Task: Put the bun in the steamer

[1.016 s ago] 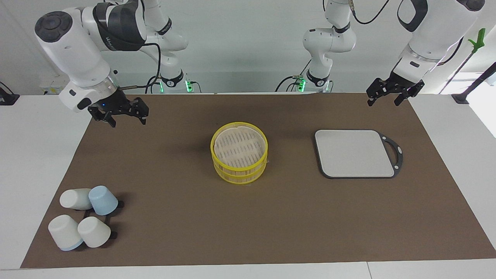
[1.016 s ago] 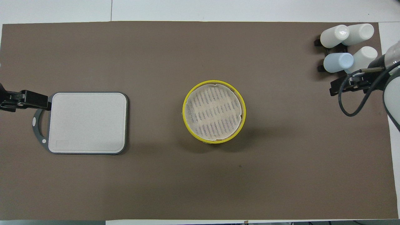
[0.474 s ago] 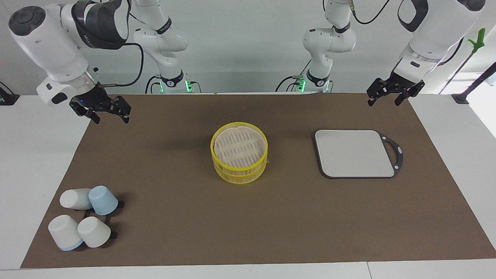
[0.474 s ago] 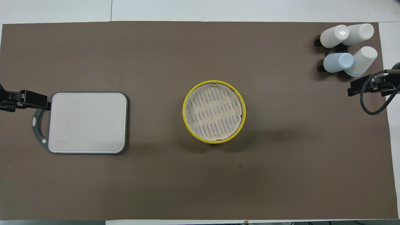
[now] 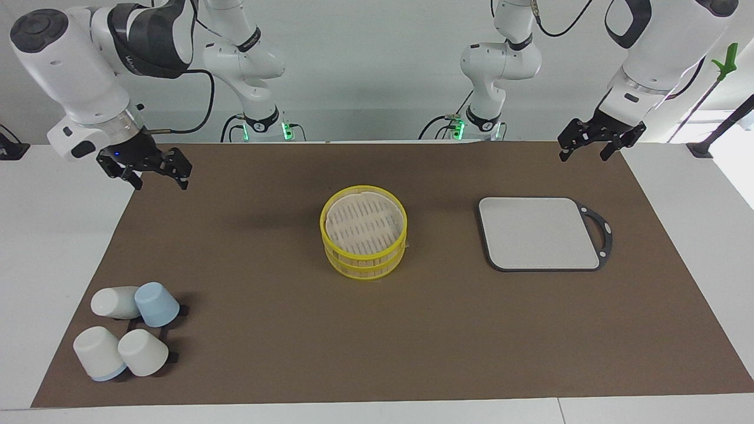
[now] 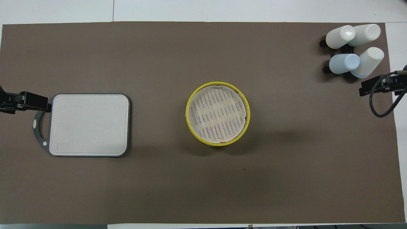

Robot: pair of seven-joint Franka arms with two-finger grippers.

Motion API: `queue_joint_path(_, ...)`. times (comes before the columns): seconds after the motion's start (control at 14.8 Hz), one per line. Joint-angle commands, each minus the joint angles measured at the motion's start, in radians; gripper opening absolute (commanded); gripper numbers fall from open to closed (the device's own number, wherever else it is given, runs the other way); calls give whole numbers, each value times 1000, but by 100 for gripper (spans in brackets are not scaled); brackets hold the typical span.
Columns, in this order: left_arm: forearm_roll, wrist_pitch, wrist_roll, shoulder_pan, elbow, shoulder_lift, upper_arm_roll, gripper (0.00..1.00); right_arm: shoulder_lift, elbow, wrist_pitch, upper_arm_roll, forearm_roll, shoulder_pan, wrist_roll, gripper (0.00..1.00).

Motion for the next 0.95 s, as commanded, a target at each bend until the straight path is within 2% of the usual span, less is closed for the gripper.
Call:
queue_joint_path(0.0, -7, -15, -6, 14, 19, 7, -6, 100, -12, -19, 8, 13, -10, -1, -14, 100)
queue_joint_path(0.88, -1, -14, -4, 12, 19, 7, -6, 100, -16, -21, -20, 23, 5, 1, -15, 100)
